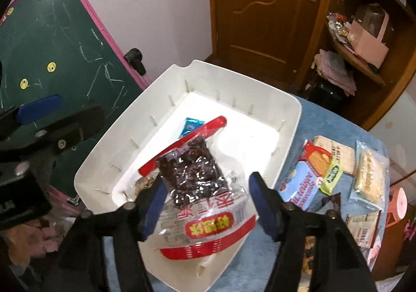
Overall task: Organize snacks
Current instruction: 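Lower both snacks into the white tray and open both tools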
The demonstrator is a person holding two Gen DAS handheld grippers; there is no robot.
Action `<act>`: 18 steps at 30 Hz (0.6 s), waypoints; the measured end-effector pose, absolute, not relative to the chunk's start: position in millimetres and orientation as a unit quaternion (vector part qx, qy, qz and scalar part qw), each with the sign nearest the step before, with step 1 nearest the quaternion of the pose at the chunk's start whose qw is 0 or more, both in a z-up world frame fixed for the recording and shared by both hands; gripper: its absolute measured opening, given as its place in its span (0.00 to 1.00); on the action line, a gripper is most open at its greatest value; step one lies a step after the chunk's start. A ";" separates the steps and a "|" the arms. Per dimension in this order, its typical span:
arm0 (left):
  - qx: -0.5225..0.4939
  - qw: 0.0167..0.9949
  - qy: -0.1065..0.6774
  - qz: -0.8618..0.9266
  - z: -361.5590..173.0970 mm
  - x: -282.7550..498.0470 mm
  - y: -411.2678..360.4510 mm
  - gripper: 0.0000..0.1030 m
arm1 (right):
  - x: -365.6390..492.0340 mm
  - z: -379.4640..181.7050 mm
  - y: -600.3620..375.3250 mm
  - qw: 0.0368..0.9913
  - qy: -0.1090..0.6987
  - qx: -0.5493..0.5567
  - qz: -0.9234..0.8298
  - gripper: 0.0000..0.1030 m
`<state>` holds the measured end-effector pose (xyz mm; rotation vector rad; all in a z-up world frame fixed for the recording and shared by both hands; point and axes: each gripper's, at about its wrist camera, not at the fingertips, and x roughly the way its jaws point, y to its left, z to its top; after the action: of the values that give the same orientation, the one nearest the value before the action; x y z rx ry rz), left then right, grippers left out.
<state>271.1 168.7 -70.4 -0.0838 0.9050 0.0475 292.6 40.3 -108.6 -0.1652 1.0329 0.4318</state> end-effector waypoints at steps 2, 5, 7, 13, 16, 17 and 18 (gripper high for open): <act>-0.041 0.900 0.434 0.024 -67.5 269.4 170.4 0.83 | 290.4 -108.1 42.3 0.849 0.481 -0.080 0.204 0.72; -0.046 0.901 0.430 0.023 -61.6 267.7 172.2 0.83 | 290.7 -108.5 42.8 0.849 0.482 -0.075 0.203 0.72; -0.051 0.903 0.427 0.020 -57.3 265.8 172.8 0.83 | 291.7 -108.0 41.2 0.849 0.484 -0.068 0.202 0.72; -0.040 0.908 0.416 0.010 -44.2 254.1 162.7 0.83 | 287.9 -105.5 28.4 0.847 0.491 -0.041 0.198 0.72; -0.030 0.910 0.413 0.003 -37.6 245.5 153.2 0.83 | 278.7 -99.8 19.0 0.851 0.489 -0.032 0.187 0.72; -0.026 0.911 0.411 0.000 -35.0 241.9 149.7 0.83 | 276.0 -98.2 16.7 0.852 0.489 -0.031 0.183 0.72; -0.023 0.913 0.408 -0.003 -32.2 237.7 146.0 0.83 | 270.3 -94.7 12.4 0.853 0.488 -0.028 0.181 0.72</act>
<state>237.7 146.0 -32.2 -0.0466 0.8413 -0.0064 270.3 12.4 -94.7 -0.0592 1.0266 0.3800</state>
